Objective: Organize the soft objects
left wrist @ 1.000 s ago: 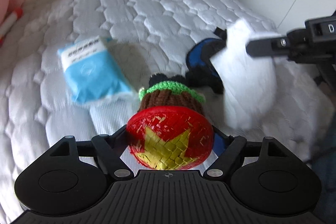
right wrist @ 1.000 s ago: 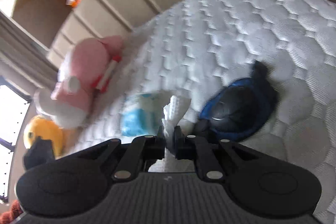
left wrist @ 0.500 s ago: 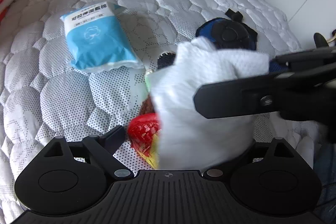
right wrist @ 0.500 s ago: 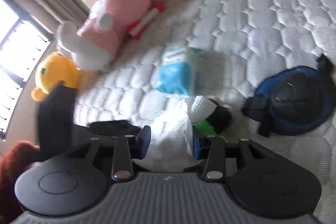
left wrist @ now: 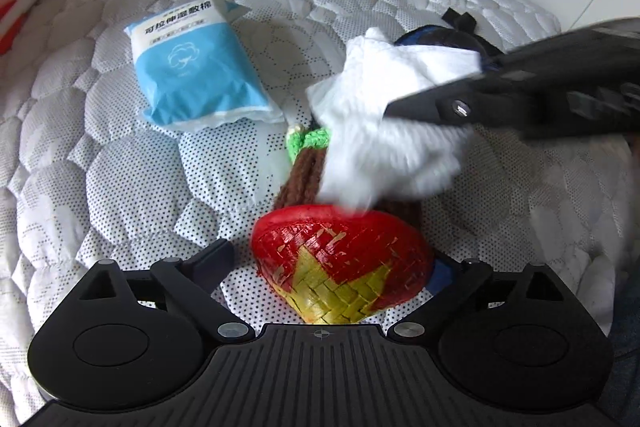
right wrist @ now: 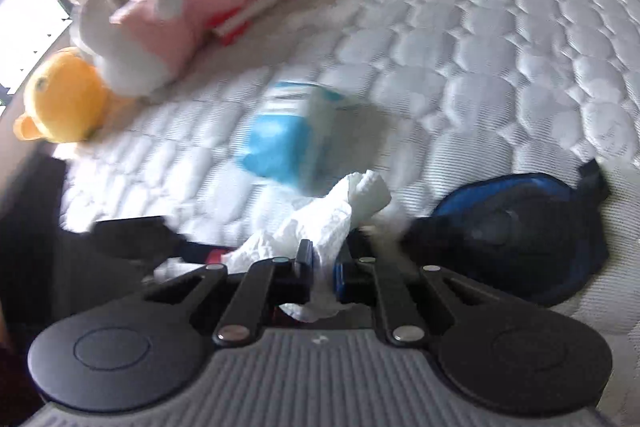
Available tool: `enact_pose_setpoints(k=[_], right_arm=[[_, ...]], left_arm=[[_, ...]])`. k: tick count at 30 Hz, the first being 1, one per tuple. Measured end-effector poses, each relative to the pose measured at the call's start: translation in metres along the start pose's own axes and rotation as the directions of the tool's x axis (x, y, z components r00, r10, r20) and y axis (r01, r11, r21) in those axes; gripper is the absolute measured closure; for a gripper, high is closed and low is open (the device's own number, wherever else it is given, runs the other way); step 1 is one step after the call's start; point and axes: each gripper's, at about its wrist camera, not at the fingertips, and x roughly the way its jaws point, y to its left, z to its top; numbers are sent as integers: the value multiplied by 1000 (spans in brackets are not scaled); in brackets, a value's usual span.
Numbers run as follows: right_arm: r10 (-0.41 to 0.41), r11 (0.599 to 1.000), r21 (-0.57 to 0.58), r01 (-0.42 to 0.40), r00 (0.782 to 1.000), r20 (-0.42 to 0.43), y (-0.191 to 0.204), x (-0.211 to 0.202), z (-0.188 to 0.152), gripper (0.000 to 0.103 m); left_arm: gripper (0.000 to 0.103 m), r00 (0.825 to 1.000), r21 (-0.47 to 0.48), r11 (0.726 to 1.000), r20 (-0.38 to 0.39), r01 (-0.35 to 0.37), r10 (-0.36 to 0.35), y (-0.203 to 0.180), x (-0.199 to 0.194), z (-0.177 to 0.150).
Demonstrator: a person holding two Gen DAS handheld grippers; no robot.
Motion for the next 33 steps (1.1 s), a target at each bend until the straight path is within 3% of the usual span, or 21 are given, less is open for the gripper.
enact_pose_setpoints(k=[6,9,11,13,15,17,22,26,33], right_arm=[[-138,990,40,138,990,-4,-15,2,-3,91],[-147,987,76,145,989,26,-19,-6,-5,91],[-96,988,125,89,994,47,-21,-13,-6,91],[6,981,193,-21,997,76,-24,-20,-5,91],[108,964,235,-128,989,97,-24,-21,-2,91],[155,956,236,-172,984,88,-19,-20,-3,91],[33,982,185,-31,999,-8,-13,-3,-9,91],[-62,982,176,64,998,-17,-18,-2,-11,91],[-74,980,187,75,997,-14,-20,-1,-13,91]], left_arm=[[2,1000,13,1000,-10,-6,6,-2,4,3],[2,1000,9,1000,-11,-5,5,-2,4,4],[2,1000,5,1000,-11,-2,2,-1,4,4],[2,1000,4,1000,-11,0,0,-1,5,4],[1,1000,11,1000,-13,-4,4,-2,5,4],[1,1000,20,1000,-15,-9,9,-4,6,3],[1,1000,29,999,-18,-14,15,-6,6,2],[0,1000,22,1000,-23,-11,11,-6,7,2],[0,1000,11,1000,-14,-6,6,-5,7,0]])
